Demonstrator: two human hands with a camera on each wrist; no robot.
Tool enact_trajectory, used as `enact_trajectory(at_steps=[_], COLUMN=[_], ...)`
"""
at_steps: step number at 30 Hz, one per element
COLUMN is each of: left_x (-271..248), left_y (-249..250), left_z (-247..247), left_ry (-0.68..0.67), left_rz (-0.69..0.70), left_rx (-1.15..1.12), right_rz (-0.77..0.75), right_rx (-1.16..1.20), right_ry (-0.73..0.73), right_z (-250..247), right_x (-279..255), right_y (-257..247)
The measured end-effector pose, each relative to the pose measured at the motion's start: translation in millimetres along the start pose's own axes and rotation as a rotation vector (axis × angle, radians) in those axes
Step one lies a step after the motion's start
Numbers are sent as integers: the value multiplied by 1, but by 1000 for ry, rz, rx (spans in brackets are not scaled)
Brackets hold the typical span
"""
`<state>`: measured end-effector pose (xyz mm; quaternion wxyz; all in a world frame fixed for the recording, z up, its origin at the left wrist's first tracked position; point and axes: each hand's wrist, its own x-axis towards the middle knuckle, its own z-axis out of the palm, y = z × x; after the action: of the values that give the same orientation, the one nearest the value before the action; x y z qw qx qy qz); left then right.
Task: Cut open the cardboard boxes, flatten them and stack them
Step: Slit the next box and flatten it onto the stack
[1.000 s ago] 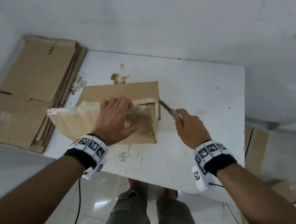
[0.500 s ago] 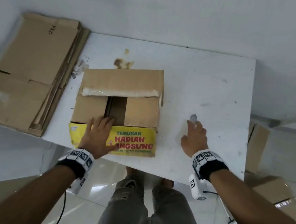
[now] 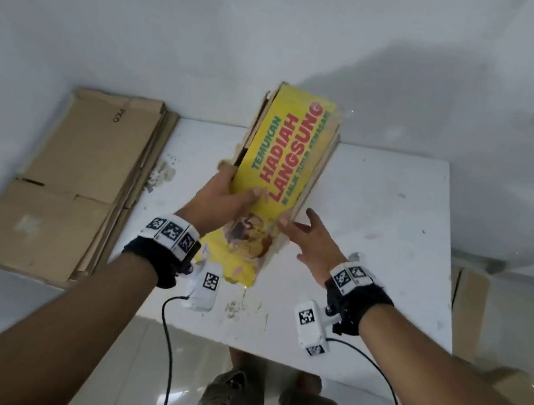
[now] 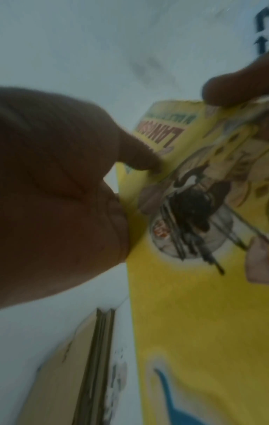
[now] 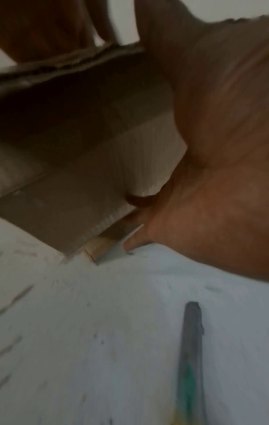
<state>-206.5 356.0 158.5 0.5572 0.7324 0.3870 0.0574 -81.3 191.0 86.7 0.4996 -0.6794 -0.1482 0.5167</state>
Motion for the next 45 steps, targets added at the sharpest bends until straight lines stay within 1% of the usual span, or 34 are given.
enact_trajectory(at_steps=[2, 4, 7, 8, 10, 11, 13, 15, 17, 19, 21, 23, 25, 26, 27, 29, 30, 31, 32, 33, 35, 37, 38, 39, 40, 42, 43, 44, 45], left_x=[7, 12, 18, 19, 23, 25, 32, 38, 47, 52, 54, 53, 46, 40, 33, 14, 2, -10, -22, -30, -36, -31, -29, -26, -23, -21, -22, -25, -28], left_y=[2, -3, -11, -15, -23, -27, -31, -32, -36, -42, -51, -61, -72, -75, -78, -85, -87, -87, -86, -87, -95, -100, -98, -95, -91, -85, -87, -92, -98], left_z=[-13, -23, -31, -32, -37, -41, -53, -67, -84, -102, -117, -125, -128, -129, -129, -127, -122, -116, -109, -104, -99, -94, -89, -83, -76, -71, -72, -76, -80], left_ry=[-89, -156, -119, -105, -94, -92, -69, -33, -11, 36, 101, 150, 188, 183, 161, 81, 48, 36, 45, 85, 216, 321, 352, 374, 391, 448, 457, 449, 444], left_rz=[-38, -47, -52, -57, -53, -35, 26, 81, 102, 90, 52, 1, -96, -150, -191, -202, -201, -203, -219, -238, -202, -140, -103, -62, -25, 18, 24, 34, 56], left_rx=[-103, -175, -309, -355, -403, -394, -328, -224, -43, 241, 549, 717, 744, 697, 600, 338, 263, 249, 259, 263, 255, 326, 373, 420, 466, 481, 450, 421, 399], right_rz=[-39, -72, -17, 10, 50, 66, 89, 32, -43, -9, 84, 145, 144, 136, 122, 45, 5, -32, -73, -135, -272, -388, -418, -429, -452, -530, -547, -554, -564], right_rx=[54, 22, -47, -70, -62, -32, 44, 28, -40, -75, -76, -92, -157, -174, -180, -196, -247, -309, -376, -434, -527, -486, -423, -382, -396, -485, -489, -457, -413], right_ry=[9, 49, 116, 97, -31, -71, -66, -19, 43, 59, -6, -93, -102, -77, -39, 57, 102, 148, 198, 239, 294, 261, 188, 85, -6, -110, -145, -150, -111], right_z=[4, 3, -3, -4, 4, 13, 34, 50, 60, 65, 71, 83, 100, 110, 117, 126, 128, 127, 126, 125, 123, 128, 135, 143, 152, 165, 166, 162, 156], right_x=[5, 6, 11, 14, 20, 22, 28, 34, 34, 37, 41, 52, 61, 64, 66, 69, 66, 63, 57, 49, 33, 12, -1, -10, -17, -22, -21, -14, -3], right_y=[-18, -33, -36, -32, -21, -19, -25, -45, -70, -79, -80, -78, -77, -79, -83, -88, -93, -97, -101, -107, -114, -126, -131, -132, -131, -125, -121, -119, -116])
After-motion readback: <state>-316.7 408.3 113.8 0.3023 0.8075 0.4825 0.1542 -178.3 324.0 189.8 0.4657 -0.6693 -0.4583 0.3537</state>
